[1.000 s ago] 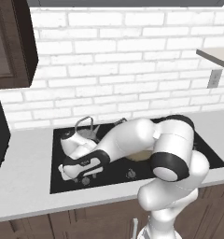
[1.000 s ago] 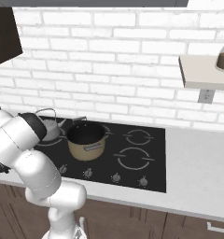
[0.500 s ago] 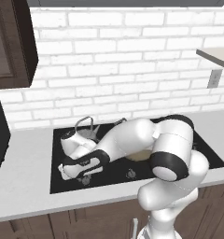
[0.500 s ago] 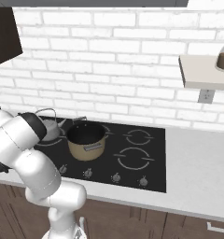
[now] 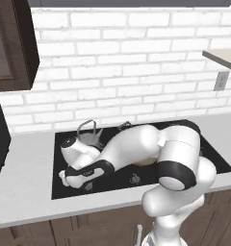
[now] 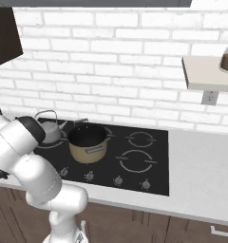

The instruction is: Pick the kettle from the counter and place it on a stove burner. Then turn the burner on.

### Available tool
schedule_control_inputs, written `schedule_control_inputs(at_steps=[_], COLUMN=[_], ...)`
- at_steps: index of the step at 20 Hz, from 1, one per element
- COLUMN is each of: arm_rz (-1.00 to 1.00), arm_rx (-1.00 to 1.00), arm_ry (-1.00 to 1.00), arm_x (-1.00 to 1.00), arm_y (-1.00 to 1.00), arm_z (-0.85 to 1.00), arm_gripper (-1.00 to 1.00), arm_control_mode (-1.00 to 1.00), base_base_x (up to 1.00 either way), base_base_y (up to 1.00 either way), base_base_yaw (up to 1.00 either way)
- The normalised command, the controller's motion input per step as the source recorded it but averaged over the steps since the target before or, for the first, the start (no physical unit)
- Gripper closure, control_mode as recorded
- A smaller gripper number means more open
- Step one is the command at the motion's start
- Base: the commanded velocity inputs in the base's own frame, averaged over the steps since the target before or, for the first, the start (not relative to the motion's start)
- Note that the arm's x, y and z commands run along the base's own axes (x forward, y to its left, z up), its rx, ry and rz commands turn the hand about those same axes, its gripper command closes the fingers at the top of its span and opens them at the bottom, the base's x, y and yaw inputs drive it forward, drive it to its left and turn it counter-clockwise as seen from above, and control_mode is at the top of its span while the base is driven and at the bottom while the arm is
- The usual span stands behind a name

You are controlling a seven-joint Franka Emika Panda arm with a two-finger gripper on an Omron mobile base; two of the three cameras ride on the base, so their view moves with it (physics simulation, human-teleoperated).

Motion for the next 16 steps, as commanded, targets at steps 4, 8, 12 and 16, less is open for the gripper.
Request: schedule_control_inputs(at_steps=[4,8,12,16], arm_rz=[0.18,0.31,0.36,0.45], arm_rx=[-0.04,-0.03,-0.01,0.0], arm_ry=[-0.1,-0.07,-0.06,-0.05], arm_x=[-0.11,-0.22,-0.18,-0.12], arm_y=[0.07,0.01,0.0,0.0], arm_z=[-0.11,-0.08,-0.07,-0.11], arm_gripper=[1.0,1.0,1.0,1.0], arm_control_mode=[-1.0,-1.0,-1.0,-1.0], base_base_x=[0.0,0.0,0.0,0.0], base_base_y=[0.0,0.0,0.0,0.0], base_base_yaw=[0.0,0.0,0.0,0.0])
